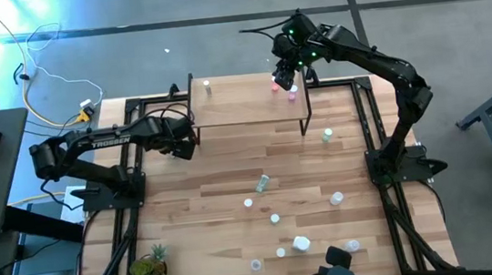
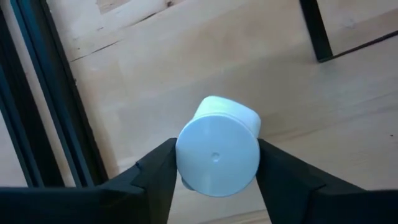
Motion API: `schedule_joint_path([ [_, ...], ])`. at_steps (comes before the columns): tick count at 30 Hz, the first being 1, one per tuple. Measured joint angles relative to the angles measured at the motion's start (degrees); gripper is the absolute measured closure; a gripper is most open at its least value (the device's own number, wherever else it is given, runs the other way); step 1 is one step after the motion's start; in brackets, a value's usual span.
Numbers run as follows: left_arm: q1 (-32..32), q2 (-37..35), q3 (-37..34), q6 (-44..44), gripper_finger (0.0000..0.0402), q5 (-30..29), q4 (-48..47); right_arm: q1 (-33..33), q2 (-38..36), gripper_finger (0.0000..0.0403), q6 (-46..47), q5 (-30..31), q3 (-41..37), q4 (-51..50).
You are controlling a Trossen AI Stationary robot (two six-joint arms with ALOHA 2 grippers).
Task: Pick and place medicine bottles onto shelf by color
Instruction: Put the top white pill bottle on the shelf
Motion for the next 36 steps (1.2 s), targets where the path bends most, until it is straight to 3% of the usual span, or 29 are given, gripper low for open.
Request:
schedule_joint_path([
  [4, 0.0, -0.6, 0.0, 1.0, 0.0241, 0.1, -0.1, 0.0, 0.0, 0.0237, 0.0, 0.0, 0.0, -0.2],
  [12, 0.0, -4.2, -0.1, 3.2, 0.0239, 3.4, -0.6, 0.0, 0.0, 0.0237, 0.0, 0.0, 0.0, -0.2],
  [18, 0.0, -8.1, 2.7, 3.2, 0.0239, 0.9, -6.7, 0.0, 0.0, 0.0237, 0.0, 0.0, 0.0, -0.2],
  [27, 0.0, -11.9, 13.5, 6.4, 0.0239, -3.7, -18.0, 0.0, 0.0, 0.0237, 0.0, 0.0, 0.0, -0.2],
  [36, 0.0, -12.2, 29.6, 14.8, 0.0239, -5.6, -21.5, 0.0, 0.0, 0.0237, 0.0, 0.0, 0.0, -0.2],
])
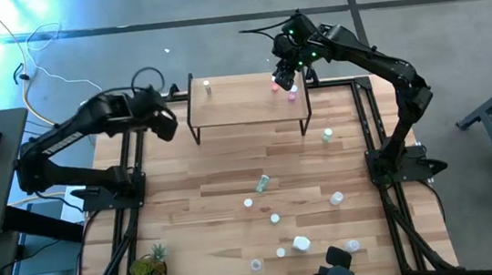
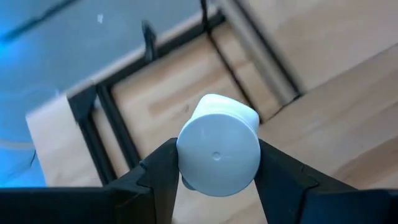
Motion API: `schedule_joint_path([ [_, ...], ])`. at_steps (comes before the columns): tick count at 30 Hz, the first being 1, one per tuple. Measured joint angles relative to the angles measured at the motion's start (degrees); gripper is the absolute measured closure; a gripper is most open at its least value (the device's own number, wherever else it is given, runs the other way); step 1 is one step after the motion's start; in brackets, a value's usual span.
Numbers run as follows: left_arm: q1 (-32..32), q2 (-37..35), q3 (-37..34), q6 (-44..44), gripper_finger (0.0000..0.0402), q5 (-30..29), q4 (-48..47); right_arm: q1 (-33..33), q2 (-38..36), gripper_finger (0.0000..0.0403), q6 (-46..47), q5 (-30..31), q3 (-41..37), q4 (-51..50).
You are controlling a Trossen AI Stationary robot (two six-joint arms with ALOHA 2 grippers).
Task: Pick and place medicine bottles onto shelf by color
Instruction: Put the top white pill bottle on the shelf
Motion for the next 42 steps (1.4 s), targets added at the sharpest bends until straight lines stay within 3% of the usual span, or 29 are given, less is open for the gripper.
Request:
schedule_joint_path([
  [10, 0.0, 3.5, 17.4, 12.6, 0.0239, -3.1, 5.3, 0.0, 0.0, 0.0237, 0.0, 0.0, 0.0, 0.0],
  [17, 0.0, 12.1, 25.6, 25.5, 0.0239, 2.2, 8.2, 0.0, 0.0, 0.0237, 0.0, 0.0, 0.0, 0.0],
  [26, 0.0, 21.9, 27.2, 33.2, 0.0239, 11.4, 5.3, 0.0, 0.0, 0.0237, 0.0, 0.0, 0.0, -0.6],
  [42, 3.0, 30.6, 27.2, 38.4, 0.0238, 13.7, 1.8, 0.0, 0.0, 0.0237, 1.1, 0.0, 0.0, -0.9],
])
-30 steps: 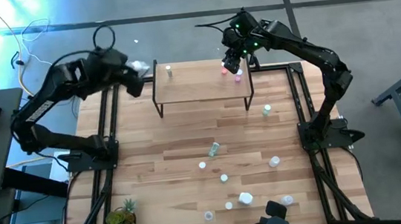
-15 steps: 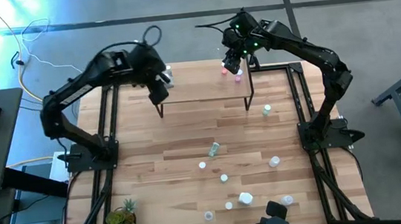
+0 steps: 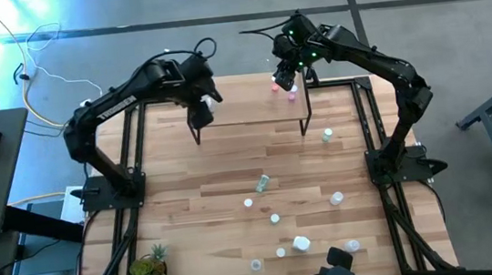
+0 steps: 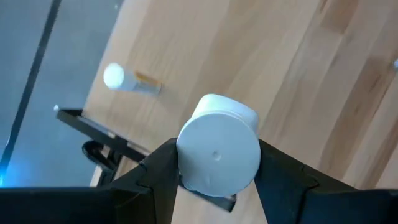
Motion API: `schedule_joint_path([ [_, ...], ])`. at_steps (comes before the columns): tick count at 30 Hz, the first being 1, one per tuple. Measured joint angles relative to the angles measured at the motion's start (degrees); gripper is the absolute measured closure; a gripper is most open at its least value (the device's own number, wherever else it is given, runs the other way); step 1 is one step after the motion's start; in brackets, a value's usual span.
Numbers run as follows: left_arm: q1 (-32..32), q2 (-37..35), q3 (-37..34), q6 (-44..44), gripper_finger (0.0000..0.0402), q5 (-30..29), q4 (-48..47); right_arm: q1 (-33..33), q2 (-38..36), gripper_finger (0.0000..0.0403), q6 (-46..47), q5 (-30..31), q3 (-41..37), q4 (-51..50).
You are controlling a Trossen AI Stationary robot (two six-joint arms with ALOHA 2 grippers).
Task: Pick and place medicine bottles onto shelf by color
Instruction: Put the top white pill bottle on the shelf
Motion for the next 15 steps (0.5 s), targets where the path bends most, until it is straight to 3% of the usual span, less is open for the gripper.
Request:
schedule_joint_path([
  [15, 3.7, 3.5, 0.0, 1.5, 0.0238, 4.9, -1.8, 0.0, 0.0, 0.0237, 0.0, 0.0, 0.0, 0.0],
])
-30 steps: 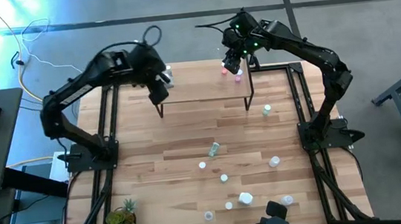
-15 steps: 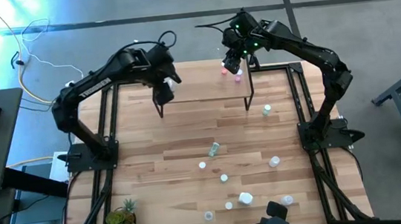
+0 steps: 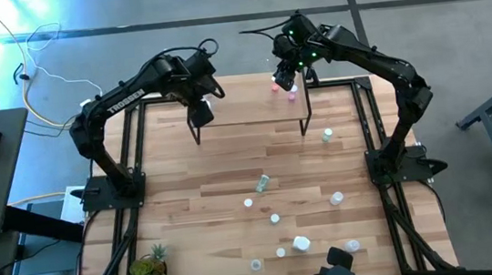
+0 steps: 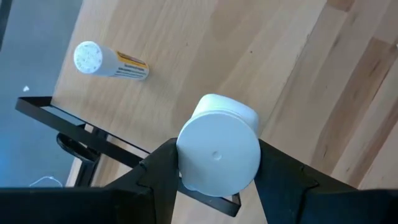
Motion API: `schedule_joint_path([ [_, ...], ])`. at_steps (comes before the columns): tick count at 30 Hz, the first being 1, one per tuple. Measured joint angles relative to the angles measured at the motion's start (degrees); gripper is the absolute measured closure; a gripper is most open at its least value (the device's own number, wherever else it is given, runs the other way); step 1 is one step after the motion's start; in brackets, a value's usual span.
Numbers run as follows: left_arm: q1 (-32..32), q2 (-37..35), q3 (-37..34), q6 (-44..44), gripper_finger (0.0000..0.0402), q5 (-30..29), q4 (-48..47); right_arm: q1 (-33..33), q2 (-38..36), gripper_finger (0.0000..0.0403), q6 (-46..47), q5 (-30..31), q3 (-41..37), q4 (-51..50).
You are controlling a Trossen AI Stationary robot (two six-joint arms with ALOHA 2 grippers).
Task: Pick and place medicine bottles onto shelf by color
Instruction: Put the top white pill bottle on the shelf, then put the white pill bottle on the shelf
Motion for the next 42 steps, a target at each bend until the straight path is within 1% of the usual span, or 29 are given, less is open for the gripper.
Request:
schedule_joint_path([
  [7, 0.0, 0.0, 0.0, 1.5, 0.0232, 0.1, 0.0, 0.0, 0.0, 0.0237, 0.0, 0.0, 0.0, 0.0],
  [15, 0.0, 0.5, 0.0, 1.4, 0.0190, 0.1, 0.0, 0.0, 0.0, 0.0237, 1.1, 0.0, 0.0, 0.0],
  [19, 0.0, 0.5, 0.0, 1.0, 0.0176, 0.1, 0.0, 0.0, 0.0, 0.0237, 1.1, 0.0, 0.7, -1.7],
  [26, -0.1, 0.2, 0.0, 1.0, 0.0173, 0.1, -0.2, 1.2, 0.0, 0.0237, 2.1, 0.0, 5.2, -6.0],
  [31, -0.6, -1.8, 0.0, 0.9, 0.0172, 0.0, -0.3, 2.9, 0.0, 0.0237, 2.1, 0.0, 6.5, -7.6],
  [38, -2.7, -6.2, 0.0, -4.7, 0.0172, 0.0, -1.6, 5.9, -0.1, 0.0237, 2.7, 0.0, 6.5, -11.2],
  [42, -5.3, -8.5, -0.2, -9.1, 0.0172, 0.1, -2.8, 7.9, -0.6, 0.0237, 5.1, -0.7, 6.5, -12.9],
])
